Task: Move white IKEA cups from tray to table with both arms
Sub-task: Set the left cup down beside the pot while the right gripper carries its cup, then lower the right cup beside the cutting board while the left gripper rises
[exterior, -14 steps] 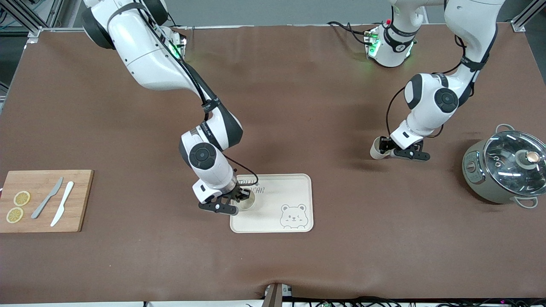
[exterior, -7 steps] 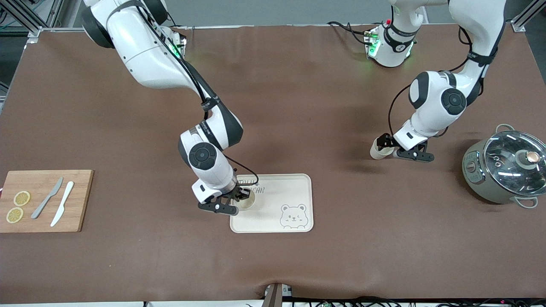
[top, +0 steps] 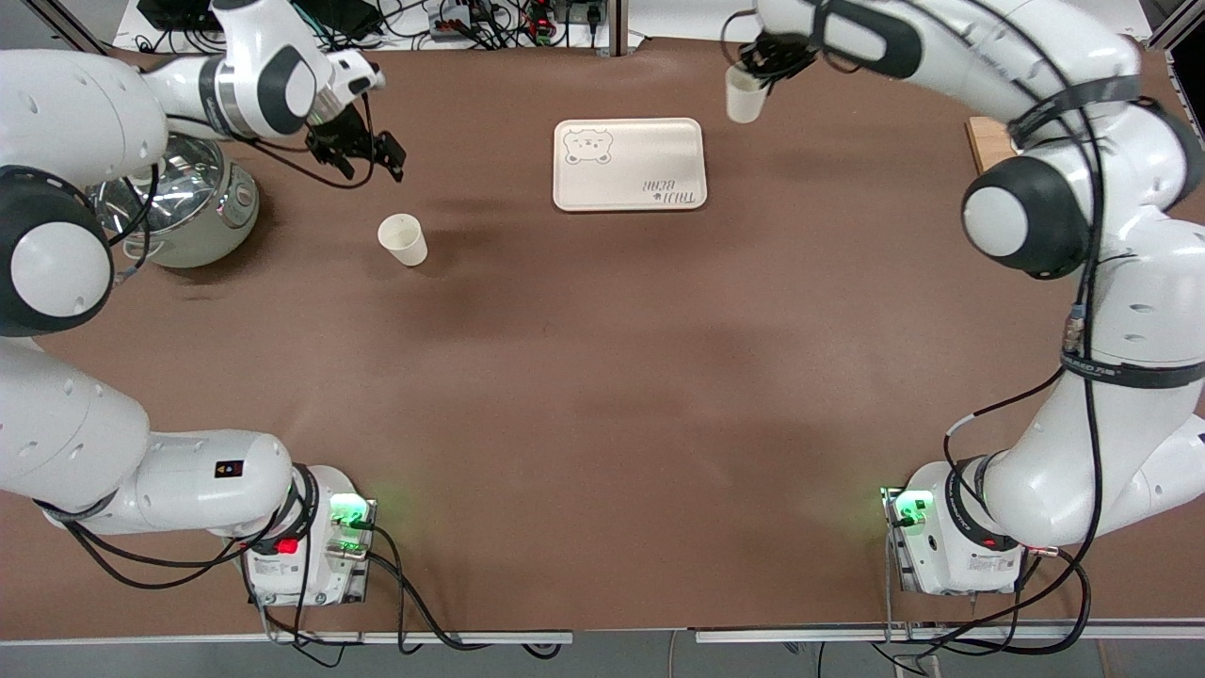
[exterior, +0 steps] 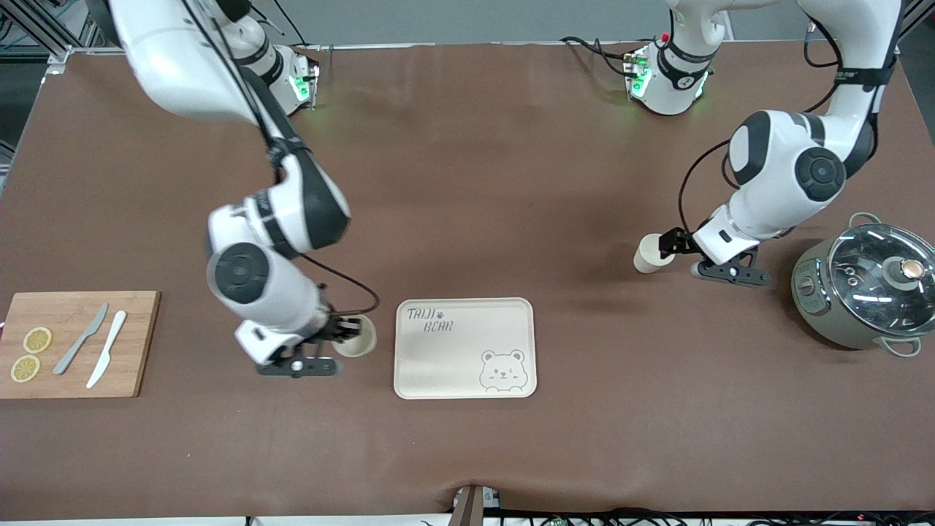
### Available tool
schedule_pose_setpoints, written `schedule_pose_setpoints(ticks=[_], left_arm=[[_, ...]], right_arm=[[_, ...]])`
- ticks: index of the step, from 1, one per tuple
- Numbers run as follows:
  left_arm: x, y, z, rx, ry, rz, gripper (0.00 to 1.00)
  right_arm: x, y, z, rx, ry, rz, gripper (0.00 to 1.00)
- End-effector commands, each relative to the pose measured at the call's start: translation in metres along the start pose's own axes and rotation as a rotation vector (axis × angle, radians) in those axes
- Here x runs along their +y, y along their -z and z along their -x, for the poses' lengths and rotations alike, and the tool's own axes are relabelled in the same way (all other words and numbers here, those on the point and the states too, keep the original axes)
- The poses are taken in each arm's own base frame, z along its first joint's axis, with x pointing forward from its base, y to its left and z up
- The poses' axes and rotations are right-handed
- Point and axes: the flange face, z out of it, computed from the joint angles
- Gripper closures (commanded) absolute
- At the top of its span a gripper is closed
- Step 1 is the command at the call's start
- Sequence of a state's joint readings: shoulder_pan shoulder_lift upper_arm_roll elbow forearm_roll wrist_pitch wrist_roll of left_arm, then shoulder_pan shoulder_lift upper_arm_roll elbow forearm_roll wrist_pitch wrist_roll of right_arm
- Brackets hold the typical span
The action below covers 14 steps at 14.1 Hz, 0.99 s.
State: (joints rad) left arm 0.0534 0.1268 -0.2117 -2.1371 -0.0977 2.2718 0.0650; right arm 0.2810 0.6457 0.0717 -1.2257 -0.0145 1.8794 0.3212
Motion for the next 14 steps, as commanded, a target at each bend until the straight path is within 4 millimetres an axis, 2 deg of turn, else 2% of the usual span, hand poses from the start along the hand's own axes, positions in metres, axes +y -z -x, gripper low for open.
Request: schedule_pose_setpoints(ticks=[1,3,5,6,8,10,12,13,14], left_arm=[[0.001,0.042,-0.022,0.019,-0.005,-0.013,0.0],[0.002,0.067,-0.031,0.021,-0.014,-0.012,0.0],[0.0,0.075,-0.034,0.018,-0.012,-0.011,0.0],[0.001,0.074,-0.033,0.007,-0.014,-0.011,0.0],[0.004,0.096,-0.04,0.045,-0.022,-0.014,0.0],[0.007,0.114,-0.039,0.0,-0.015,-0.01,0.0],[0.006,0.127,-0.039,-0.018,-0.016,-0.012,0.0],[0.007,0.142,-0.039,0.009,-0.02,-0.016,0.0],[0.008,0.149,-0.038,0.021,-0.016,-0.018,0.0]], right_arm=[[0.068,0.037,0.009,-0.043,0.098,-0.031,1.0],[0.128,0.049,0.011,-0.058,0.169,-0.042,1.0],[0.177,0.05,0.019,-0.06,0.202,-0.055,1.0],[0.199,0.048,0.022,-0.06,0.211,-0.055,1.0],[0.241,0.036,0.026,-0.056,0.238,-0.057,1.0],[0.264,0.012,0.028,-0.037,0.258,-0.055,1.0],[0.267,-0.017,0.033,-0.012,0.251,-0.047,1.0],[0.27,-0.032,0.036,-0.001,0.244,-0.044,1.0],[0.276,-0.041,0.036,0.018,0.234,-0.04,1.0]])
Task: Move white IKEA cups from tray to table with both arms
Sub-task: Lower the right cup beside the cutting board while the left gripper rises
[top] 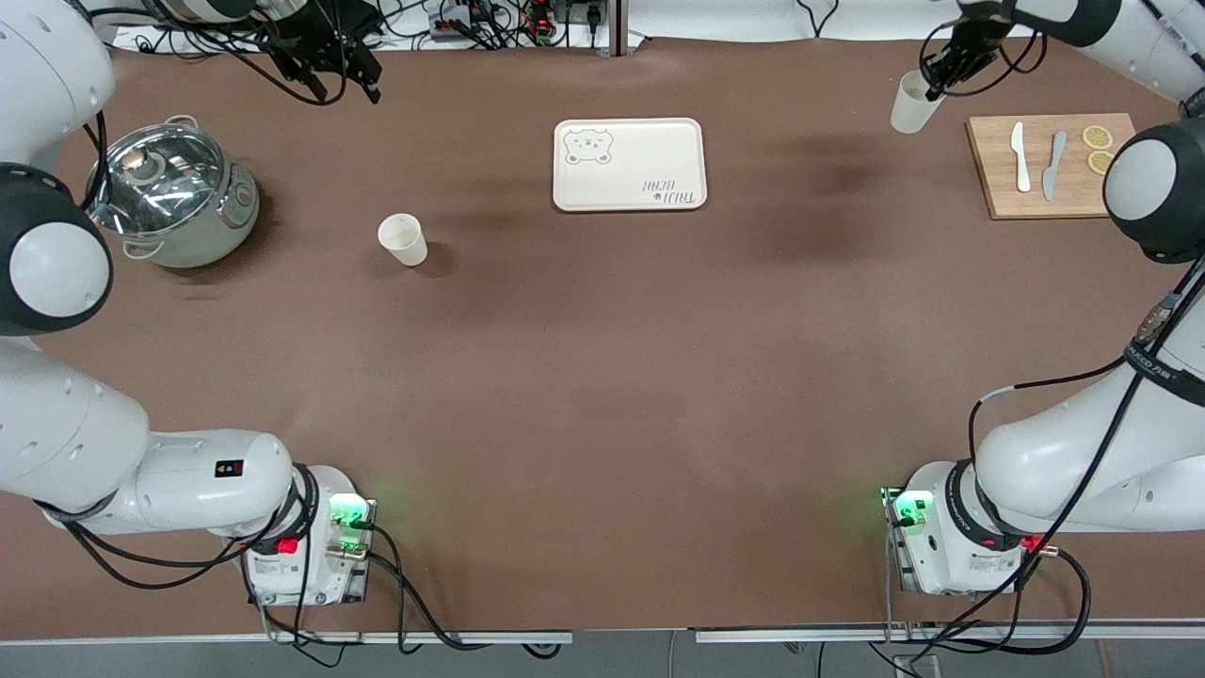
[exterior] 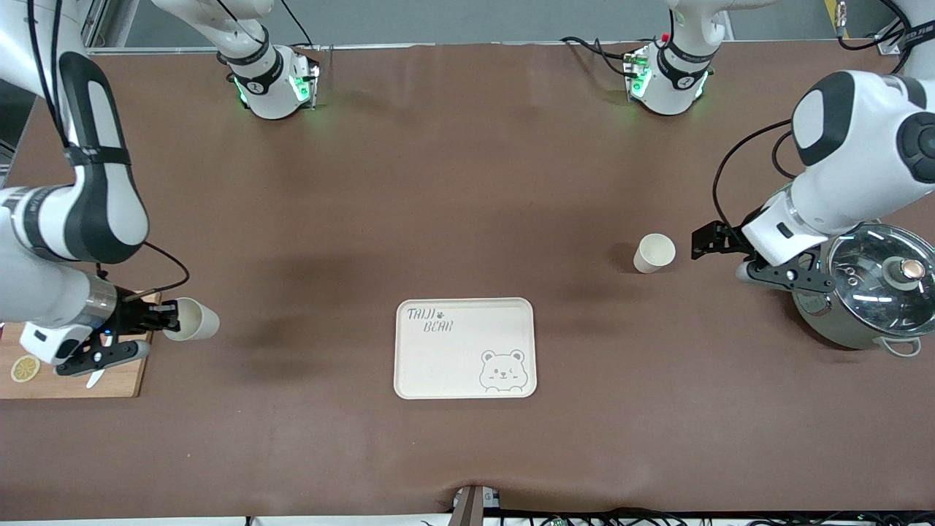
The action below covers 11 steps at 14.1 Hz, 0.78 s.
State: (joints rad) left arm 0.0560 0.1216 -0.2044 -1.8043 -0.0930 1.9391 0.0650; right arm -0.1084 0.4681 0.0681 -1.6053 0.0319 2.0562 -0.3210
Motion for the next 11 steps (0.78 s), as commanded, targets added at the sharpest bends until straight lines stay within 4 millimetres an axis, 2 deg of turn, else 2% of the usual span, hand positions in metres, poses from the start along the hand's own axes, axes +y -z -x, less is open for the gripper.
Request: schedule_pose_setpoints(ticks=[1,3,4,5,6,7,9,11], left_arm=[[0.006,0.032,0.004,0.031,0.0,-0.029,0.0],[0.008,0.052,0.001,0.073,0.025,-0.03,0.0],[0.005,0.072,0.0,0.101,0.044,-0.036,0.0],[-0.012,0.101,0.009,0.116,0.069,-0.062,0.0],[-0.029,0.116,0.014,0.124,0.091,-0.094,0.0],[-0.034,0.128,0.014,0.136,0.093,-0.127,0.0],[-0.051,0.139,0.018,0.135,0.109,-0.154,0.0],[-0.056,0.14,0.019,0.131,0.124,-0.155,0.0]], right_arm=[[0.006,-0.015,0.013,0.041,-0.008,-0.002,1.0],[0.012,-0.027,0.011,0.05,-0.016,0.001,1.0],[0.013,-0.037,0.01,0.056,-0.018,0.002,1.0],[0.015,-0.043,0.009,0.063,-0.02,0.004,1.0],[0.016,-0.051,0.009,0.06,-0.021,0.002,1.0],[0.017,-0.056,0.007,0.067,-0.022,0.005,1.0],[0.02,-0.077,0.006,0.059,-0.026,0.0,1.0],[0.02,-0.097,0.005,0.056,-0.027,-0.003,1.0]])
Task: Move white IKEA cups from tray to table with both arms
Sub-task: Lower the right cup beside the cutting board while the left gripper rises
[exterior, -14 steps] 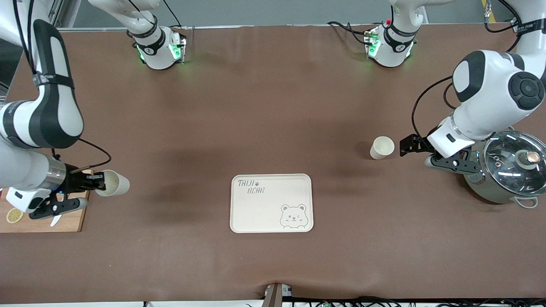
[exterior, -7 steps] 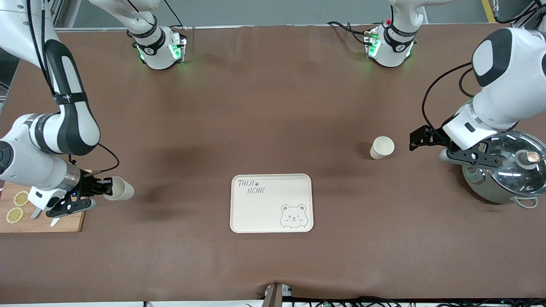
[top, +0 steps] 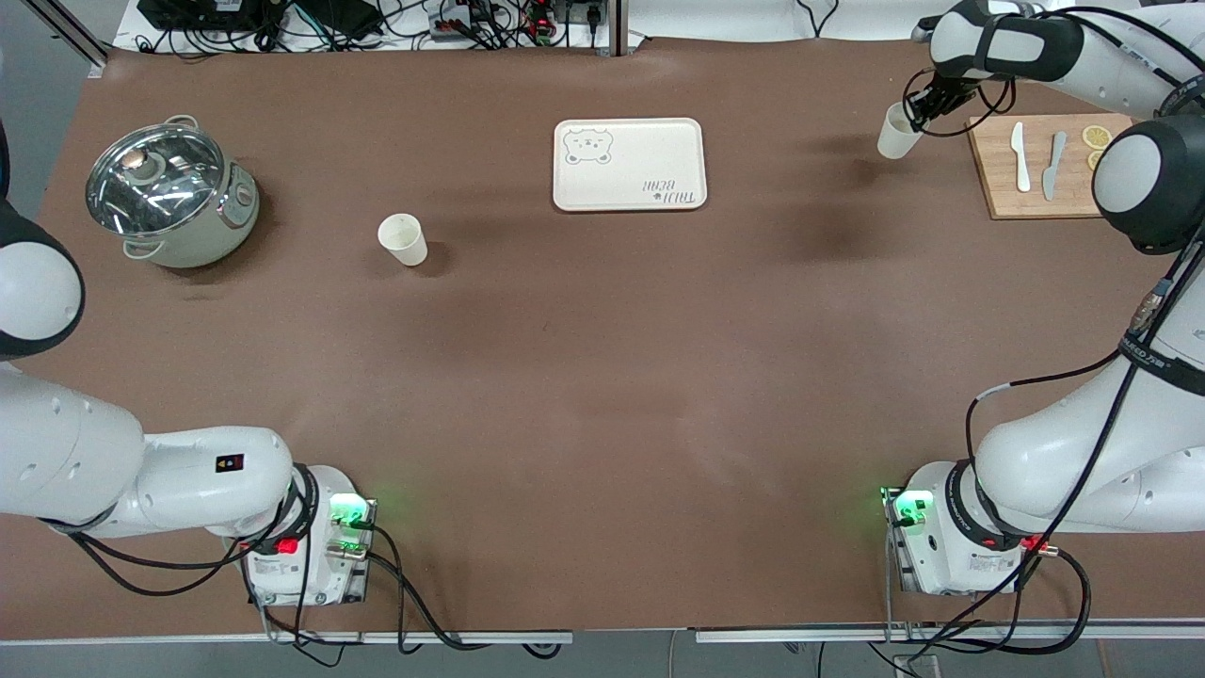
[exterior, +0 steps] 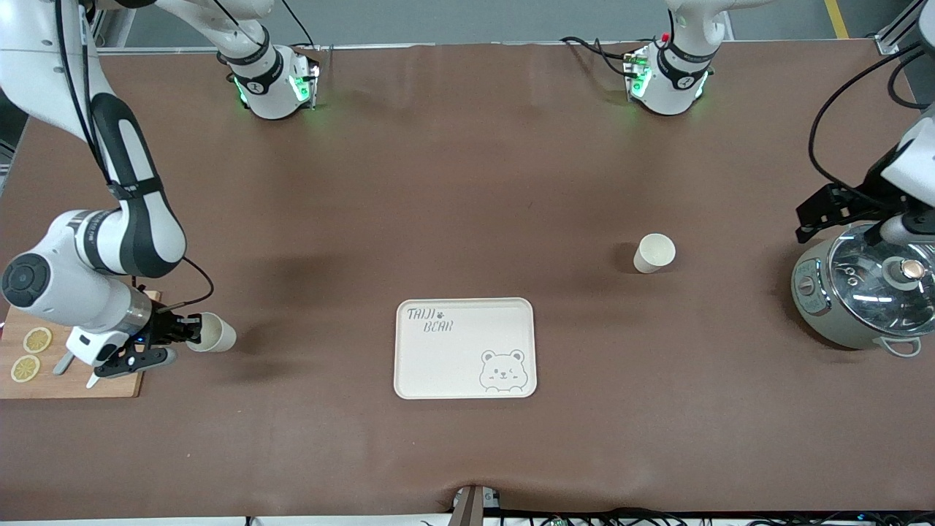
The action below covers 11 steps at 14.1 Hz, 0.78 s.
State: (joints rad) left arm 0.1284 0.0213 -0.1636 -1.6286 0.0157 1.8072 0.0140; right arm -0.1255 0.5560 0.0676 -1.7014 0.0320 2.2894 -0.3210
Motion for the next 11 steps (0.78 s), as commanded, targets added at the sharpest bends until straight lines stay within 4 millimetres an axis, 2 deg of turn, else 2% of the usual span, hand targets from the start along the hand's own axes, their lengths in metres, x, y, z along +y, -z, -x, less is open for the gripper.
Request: schedule_pose_setpoints(ticks=[1,6,8,11], left_arm=[[-0.007,0.005,0.0,-0.009,0.016,-0.011,0.0],[0.005,0.026,0.004,-0.056,-0.012,0.002,0.0],[0.011,0.043,0.002,-0.057,-0.024,0.009,0.0],[0.024,0.041,0.004,-0.094,-0.049,0.005,0.0]], right_arm=[[0.005,-0.024,0.002,0.003,-0.005,-0.019,1.0],[0.006,-0.042,0.004,-0.008,-0.007,-0.024,1.0],[0.006,-0.042,0.003,-0.008,-0.007,-0.024,1.0],[0.005,-0.045,0.003,-0.008,-0.006,-0.024,1.0]])
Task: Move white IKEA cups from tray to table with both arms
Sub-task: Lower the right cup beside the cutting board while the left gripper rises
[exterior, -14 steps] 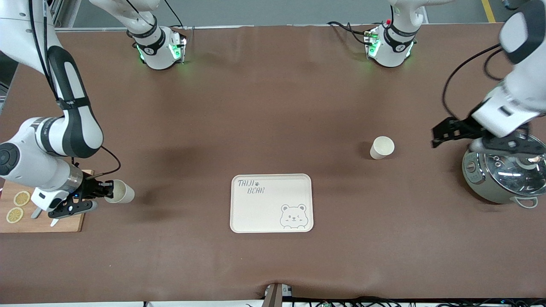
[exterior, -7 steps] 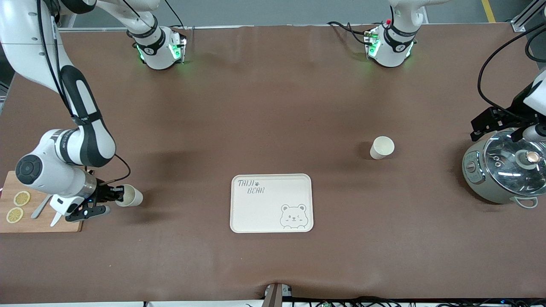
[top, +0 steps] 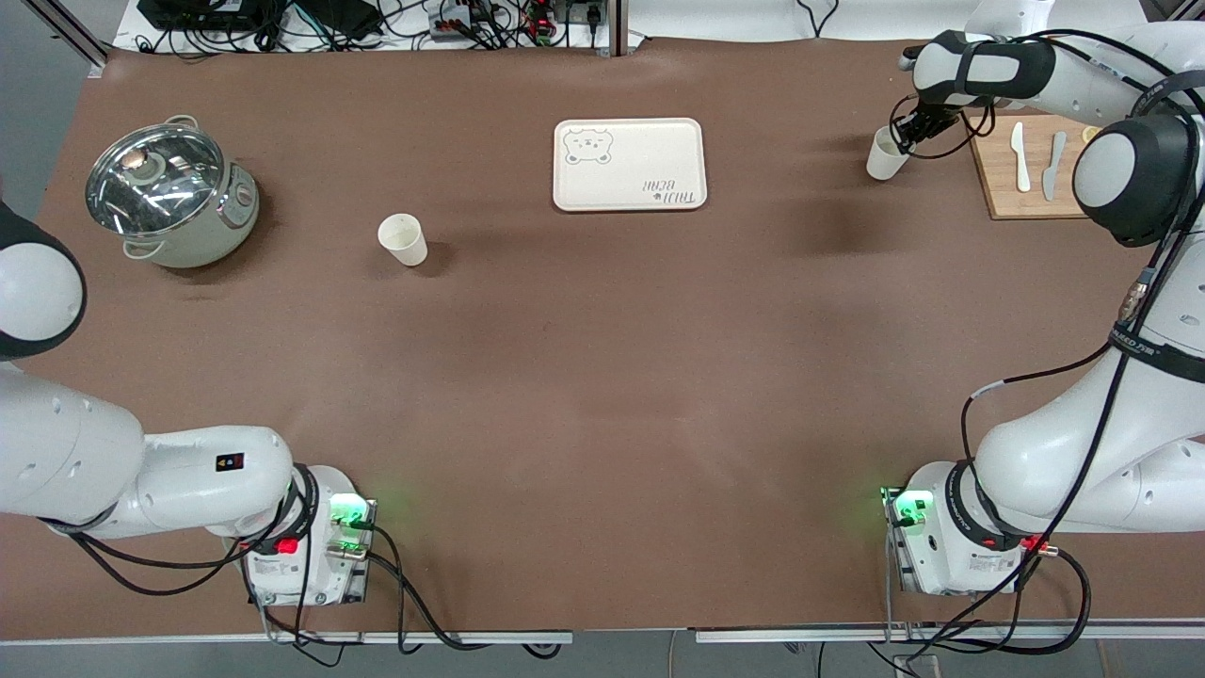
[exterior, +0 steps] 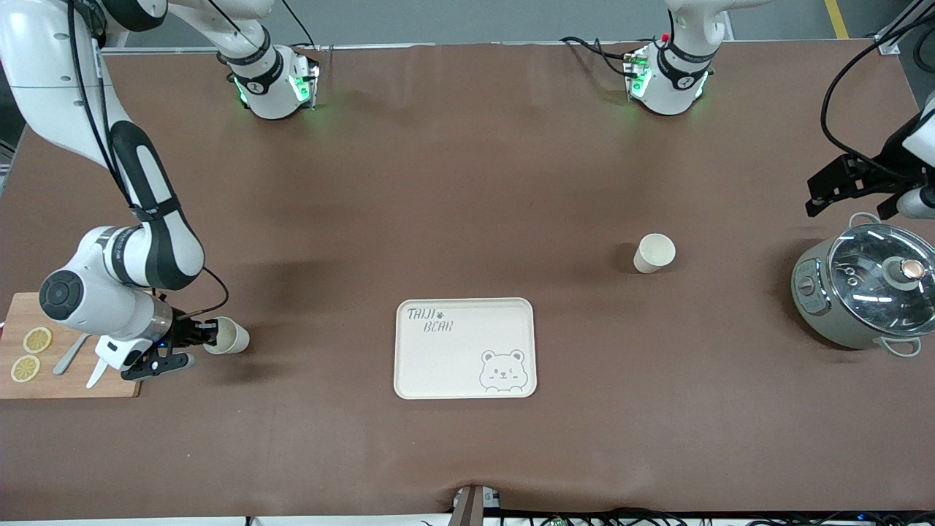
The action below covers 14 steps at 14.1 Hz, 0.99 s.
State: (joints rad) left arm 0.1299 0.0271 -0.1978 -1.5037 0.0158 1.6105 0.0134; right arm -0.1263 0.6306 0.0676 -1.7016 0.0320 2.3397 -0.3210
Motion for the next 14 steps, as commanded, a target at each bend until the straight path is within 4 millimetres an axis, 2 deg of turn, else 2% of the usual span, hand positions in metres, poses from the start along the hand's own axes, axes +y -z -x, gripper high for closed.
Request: schedule_pose_setpoints(ticks=[1,2,4,5,6,7,8,9,10,11,14], left_arm=[[0.011,0.003,-0.004,-0.016,-0.025,-0.003,0.0],[0.027,0.003,-0.004,-0.014,-0.054,-0.002,0.0],[0.022,0.004,-0.004,-0.014,-0.042,-0.013,0.0],[0.013,0.005,-0.003,-0.013,-0.024,-0.021,0.0],[0.006,0.005,-0.003,-0.013,-0.012,-0.022,0.0],[0.008,0.003,-0.004,-0.016,-0.016,-0.024,0.0],[0.007,0.003,-0.004,-0.019,-0.016,-0.025,0.0],[0.004,0.003,-0.004,-0.019,-0.01,-0.024,0.0],[0.0,0.002,-0.004,-0.019,-0.004,-0.022,0.0],[0.007,0.003,-0.004,-0.017,-0.014,-0.019,0.0],[0.009,-0.004,-0.008,-0.028,-0.019,-0.02,0.0]], right_arm=[[0.003,0.001,0.0,0.014,0.0,-0.014,1.0],[0.003,0.0,0.0,0.014,-0.002,-0.015,1.0],[0.001,0.0,-0.001,0.013,0.001,-0.016,1.0],[-0.001,0.0,-0.002,0.014,0.004,-0.016,1.0],[-0.001,0.0,-0.003,0.014,0.002,-0.016,0.84],[0.002,-0.004,-0.001,0.01,-0.001,-0.017,0.66],[0.004,-0.004,-0.001,0.01,-0.001,-0.017,0.21],[0.004,-0.004,-0.001,0.011,-0.002,-0.018,0.0],[0.004,-0.004,-0.001,0.01,-0.001,-0.017,0.0],[0.003,-0.004,-0.002,0.01,-0.001,-0.019,0.0],[0.002,-0.003,-0.002,0.011,0.0,-0.017,0.0]])
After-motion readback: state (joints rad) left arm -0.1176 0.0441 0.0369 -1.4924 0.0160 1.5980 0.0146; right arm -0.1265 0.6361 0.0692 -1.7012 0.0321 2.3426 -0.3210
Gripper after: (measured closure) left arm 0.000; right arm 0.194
